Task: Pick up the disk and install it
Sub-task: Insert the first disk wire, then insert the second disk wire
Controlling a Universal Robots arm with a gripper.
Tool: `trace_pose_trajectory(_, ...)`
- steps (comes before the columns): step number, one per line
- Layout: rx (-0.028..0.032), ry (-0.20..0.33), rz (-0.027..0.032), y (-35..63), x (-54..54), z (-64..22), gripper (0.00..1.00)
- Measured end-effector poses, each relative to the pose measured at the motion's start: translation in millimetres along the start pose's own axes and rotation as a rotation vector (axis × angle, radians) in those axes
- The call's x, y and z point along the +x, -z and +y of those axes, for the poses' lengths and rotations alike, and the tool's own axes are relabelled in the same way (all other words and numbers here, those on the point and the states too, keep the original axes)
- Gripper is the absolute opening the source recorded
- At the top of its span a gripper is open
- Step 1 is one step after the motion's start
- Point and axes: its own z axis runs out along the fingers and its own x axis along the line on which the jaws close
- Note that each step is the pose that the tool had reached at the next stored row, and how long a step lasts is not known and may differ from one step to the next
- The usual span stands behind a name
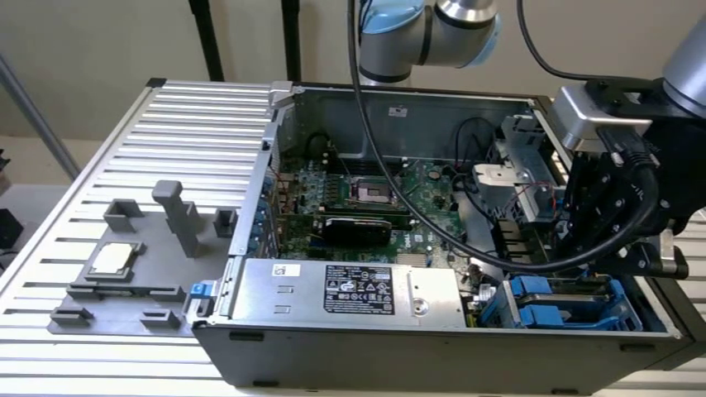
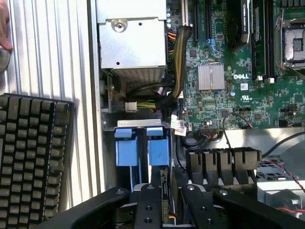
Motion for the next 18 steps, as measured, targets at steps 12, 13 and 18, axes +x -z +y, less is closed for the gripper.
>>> trace_pose_trajectory(12, 0.0000, 0.000, 0.0000, 0.0, -0.1, 0.0, 0.24)
trace_pose_trajectory(13, 0.0001, 0.000, 0.0001, 0.0, 0.0, 0.0, 0.24)
trace_pose_trajectory(18, 0.0001, 0.000, 0.0000, 0.0, -0.1, 0.0, 0.24)
